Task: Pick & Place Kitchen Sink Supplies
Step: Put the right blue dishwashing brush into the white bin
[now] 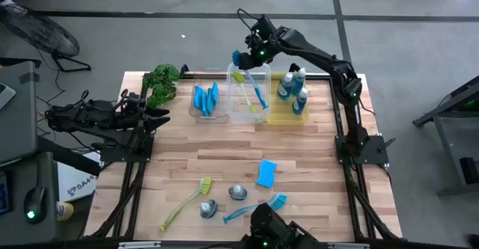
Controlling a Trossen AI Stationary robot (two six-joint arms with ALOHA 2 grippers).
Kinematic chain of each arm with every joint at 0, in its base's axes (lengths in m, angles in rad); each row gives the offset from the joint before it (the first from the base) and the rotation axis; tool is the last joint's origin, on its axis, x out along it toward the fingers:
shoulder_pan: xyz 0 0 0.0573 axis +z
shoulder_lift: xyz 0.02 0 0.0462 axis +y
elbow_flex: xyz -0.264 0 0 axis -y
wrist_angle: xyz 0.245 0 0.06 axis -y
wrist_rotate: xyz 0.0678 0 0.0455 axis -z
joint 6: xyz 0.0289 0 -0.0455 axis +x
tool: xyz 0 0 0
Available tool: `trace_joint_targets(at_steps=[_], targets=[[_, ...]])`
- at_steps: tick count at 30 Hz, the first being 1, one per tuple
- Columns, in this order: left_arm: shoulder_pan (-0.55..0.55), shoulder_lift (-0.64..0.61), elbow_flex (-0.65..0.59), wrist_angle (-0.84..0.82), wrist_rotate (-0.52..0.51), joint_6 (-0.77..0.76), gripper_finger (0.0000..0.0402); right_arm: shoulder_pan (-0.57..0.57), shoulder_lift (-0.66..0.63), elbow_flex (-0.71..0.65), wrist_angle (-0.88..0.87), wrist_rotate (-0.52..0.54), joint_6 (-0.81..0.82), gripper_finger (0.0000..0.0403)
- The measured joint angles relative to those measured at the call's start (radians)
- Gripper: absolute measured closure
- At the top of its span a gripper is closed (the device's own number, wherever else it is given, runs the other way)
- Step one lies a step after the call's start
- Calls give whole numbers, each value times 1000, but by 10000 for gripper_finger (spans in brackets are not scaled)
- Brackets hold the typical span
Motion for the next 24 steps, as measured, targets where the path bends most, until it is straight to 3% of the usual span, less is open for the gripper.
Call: trace_joint_targets(at_steps=[6, 11, 24], targets=[[0, 0, 0, 0, 0, 0, 188, 0, 0, -1, -1, 21, 15, 322], [0, 0, 0, -1, 0, 0, 188, 6, 0, -1, 1, 138, 21, 321], [0, 0, 0, -8, 1, 0, 188, 47, 0, -3, 52, 260, 4, 321]])
